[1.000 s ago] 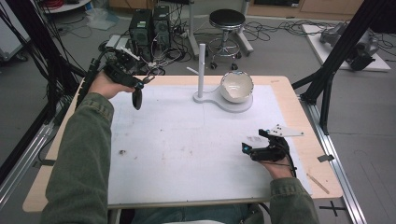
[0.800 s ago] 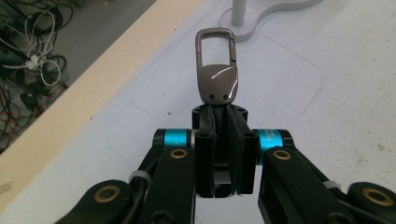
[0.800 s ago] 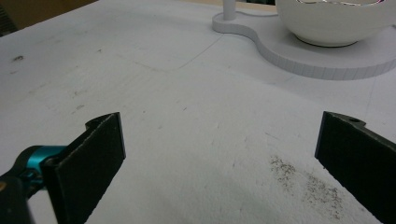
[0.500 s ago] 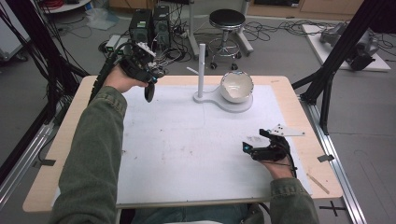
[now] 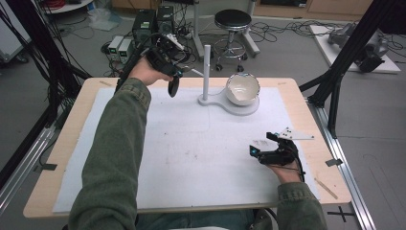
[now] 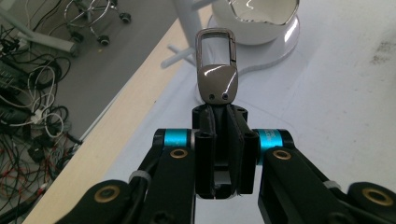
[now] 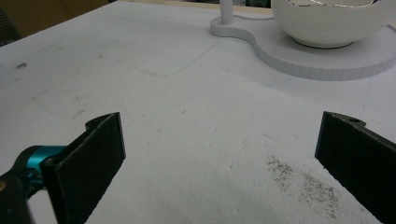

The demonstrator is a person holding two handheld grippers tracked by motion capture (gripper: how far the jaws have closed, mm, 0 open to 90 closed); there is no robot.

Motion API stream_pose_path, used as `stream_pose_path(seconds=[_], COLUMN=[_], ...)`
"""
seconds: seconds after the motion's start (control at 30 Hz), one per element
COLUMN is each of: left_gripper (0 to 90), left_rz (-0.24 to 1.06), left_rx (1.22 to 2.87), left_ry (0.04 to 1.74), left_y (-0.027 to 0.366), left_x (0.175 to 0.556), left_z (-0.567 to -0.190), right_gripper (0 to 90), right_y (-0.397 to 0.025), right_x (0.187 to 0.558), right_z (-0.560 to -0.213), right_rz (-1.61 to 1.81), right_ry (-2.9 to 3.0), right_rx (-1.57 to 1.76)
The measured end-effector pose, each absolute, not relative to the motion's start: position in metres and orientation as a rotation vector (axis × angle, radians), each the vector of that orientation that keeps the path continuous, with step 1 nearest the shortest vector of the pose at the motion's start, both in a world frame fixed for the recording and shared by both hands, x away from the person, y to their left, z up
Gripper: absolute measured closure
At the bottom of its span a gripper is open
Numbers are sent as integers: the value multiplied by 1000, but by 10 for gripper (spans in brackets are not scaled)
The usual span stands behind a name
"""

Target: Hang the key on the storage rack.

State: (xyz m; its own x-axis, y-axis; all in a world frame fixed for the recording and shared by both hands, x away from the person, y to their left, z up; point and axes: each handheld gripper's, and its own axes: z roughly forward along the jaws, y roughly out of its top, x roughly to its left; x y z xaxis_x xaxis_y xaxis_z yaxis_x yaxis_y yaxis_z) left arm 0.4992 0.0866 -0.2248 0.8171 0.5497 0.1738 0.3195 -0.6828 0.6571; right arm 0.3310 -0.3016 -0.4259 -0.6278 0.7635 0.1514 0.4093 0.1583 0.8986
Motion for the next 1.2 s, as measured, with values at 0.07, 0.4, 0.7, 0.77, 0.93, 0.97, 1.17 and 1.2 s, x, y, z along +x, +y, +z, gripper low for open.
stream_pose_path(seconds=[0.07,0.4,0.7,0.77,0.93,0.97,1.17,1.2], left_gripper=[820,820,820,819,818,818,812,808], left_rz=[482,465,487,492,481,472,473,461], left_rx=[2351,2359,2377,2391,2380,2376,2373,2373], left_ry=[620,568,606,608,624,631,655,664], left_y=[79,48,39,38,38,39,36,36], left_x=[500,509,522,523,524,524,525,526], left_z=[-225,-230,-239,-242,-244,-244,-247,-247], right_gripper=[6,6,6,6,6,6,6,6], right_y=[-302,-303,-304,-304,-305,-305,-303,-303], right_x=[331,332,335,336,336,336,336,336], right_z=[-426,-426,-427,-428,-427,-427,-428,-428], right_rz=[1464,1471,1469,1470,1473,1473,1467,1466], right_ry=[2104,2091,2093,2094,2094,2095,2111,2112], right_rx=[1121,1126,1143,1133,1143,1146,1152,1150])
